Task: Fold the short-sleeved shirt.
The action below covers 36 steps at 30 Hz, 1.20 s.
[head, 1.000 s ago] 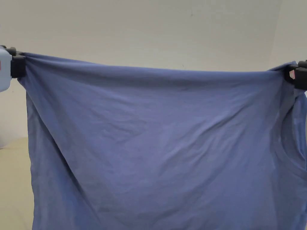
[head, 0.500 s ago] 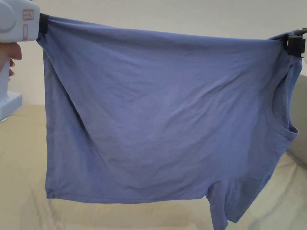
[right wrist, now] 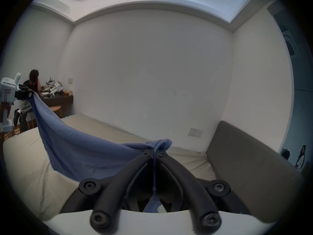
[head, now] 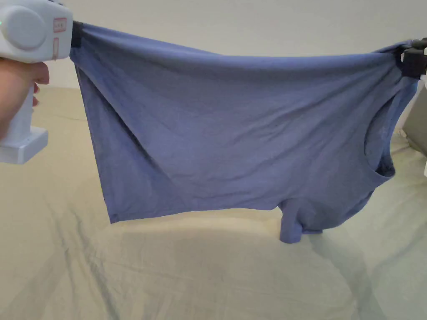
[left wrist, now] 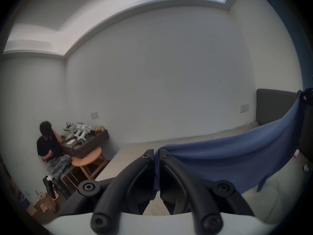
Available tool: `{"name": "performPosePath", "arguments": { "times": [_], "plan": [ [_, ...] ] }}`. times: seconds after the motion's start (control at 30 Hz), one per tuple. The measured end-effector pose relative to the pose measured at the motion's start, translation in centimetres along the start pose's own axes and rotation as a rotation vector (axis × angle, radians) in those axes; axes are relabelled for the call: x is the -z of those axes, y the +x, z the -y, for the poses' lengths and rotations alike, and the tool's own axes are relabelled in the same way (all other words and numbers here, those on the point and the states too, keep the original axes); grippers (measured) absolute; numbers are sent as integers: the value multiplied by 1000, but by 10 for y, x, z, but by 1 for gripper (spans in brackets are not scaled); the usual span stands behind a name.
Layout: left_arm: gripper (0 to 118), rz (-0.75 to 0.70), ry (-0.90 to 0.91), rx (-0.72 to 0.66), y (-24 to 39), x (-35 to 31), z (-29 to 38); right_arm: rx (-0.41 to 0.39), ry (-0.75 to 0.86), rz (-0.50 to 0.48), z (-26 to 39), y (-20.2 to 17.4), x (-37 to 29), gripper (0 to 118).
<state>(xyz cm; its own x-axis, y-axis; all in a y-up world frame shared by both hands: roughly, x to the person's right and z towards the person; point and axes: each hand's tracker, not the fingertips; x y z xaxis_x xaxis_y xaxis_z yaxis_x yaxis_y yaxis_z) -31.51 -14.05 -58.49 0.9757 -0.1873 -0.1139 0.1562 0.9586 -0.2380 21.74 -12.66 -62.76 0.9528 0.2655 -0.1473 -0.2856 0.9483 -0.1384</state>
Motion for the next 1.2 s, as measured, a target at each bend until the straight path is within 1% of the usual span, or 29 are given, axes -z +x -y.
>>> {"name": "performPosePath", "arguments": {
  "times": [0.17,0.27,0.37,0.4,0.47,0.53,0.6,0.63,0.67,0.7,0.8,0.87,0.93,1.0,1.03,1.2],
  "plan": [
    [2,31,-97,27,17,-12,94,11,-102,-65,82,-22,-7,3],
    [2,48,-186,40,29,-32,160,-5,-171,-115,135,-40,-32,3],
    [2,53,-282,64,40,-61,226,-45,-240,-169,188,-58,-69,3],
    [2,63,-323,85,43,-73,247,-77,-263,-182,204,-64,-82,3],
    [2,73,-405,99,47,-97,285,-103,-321,-240,242,-73,-107,3],
    [2,128,-519,31,49,-119,318,-115,-399,-282,275,-84,-133,3],
    [2,147,-607,64,49,-137,353,-155,-478,-323,306,-99,-163,3],
    [2,165,-633,79,50,-146,365,-160,-518,-342,319,-104,-175,3],
    [2,172,-668,132,51,-157,377,-156,-567,-366,332,-110,-187,3],
    [2,163,-693,150,50,-167,387,-160,-603,-384,343,-115,-199,3],
    [2,208,-764,182,50,-190,398,-147,-761,-413,363,-125,-224,3],
    [2,197,-758,209,47,-205,401,-130,-853,-434,366,-127,-239,3],
    [2,199,-767,227,42,-217,400,-127,-856,-427,364,-125,-253,3],
    [2,222,-783,225,36,-232,397,-48,-895,-433,358,-116,-264,3],
    [2,228,-790,239,34,-238,397,-24,-907,-433,355,-112,-269,3],
    [2,280,-857,315,31,-267,394,17,-986,-417,351,-90,-291,3]
  ]
}}
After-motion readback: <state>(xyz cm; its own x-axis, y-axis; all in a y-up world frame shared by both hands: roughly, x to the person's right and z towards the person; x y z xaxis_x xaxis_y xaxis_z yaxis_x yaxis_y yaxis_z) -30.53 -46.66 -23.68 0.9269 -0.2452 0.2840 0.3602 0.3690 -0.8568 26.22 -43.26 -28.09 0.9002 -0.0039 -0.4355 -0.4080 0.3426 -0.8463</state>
